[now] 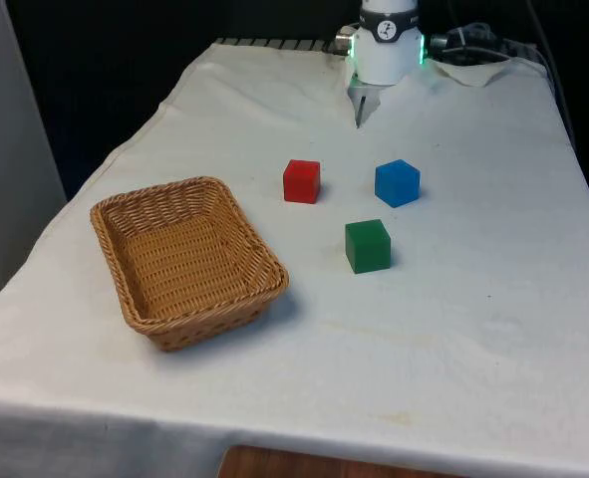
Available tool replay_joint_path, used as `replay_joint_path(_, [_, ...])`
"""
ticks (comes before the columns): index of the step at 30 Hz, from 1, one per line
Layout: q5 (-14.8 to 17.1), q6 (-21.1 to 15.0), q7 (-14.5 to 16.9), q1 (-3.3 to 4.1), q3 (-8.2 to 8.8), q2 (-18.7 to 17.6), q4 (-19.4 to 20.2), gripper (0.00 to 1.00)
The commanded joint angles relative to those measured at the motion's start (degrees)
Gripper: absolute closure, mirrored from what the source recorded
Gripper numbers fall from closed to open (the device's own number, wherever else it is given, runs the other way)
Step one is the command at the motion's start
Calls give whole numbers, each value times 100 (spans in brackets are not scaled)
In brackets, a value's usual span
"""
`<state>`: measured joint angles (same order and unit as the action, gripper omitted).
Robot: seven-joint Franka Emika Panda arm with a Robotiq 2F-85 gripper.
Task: Pick up the blue cube and place it into the basket.
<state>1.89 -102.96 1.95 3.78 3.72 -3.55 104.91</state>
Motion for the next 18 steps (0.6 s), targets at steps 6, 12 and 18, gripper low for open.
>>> replay_joint_path(6, [-149,-29,-206,34,-143,46,34,0])
replay_joint_path(12, [-298,-57,-327,29,-315,115,80,0])
replay_joint_path(18, [-435,-109,-378,29,-476,143,92,0])
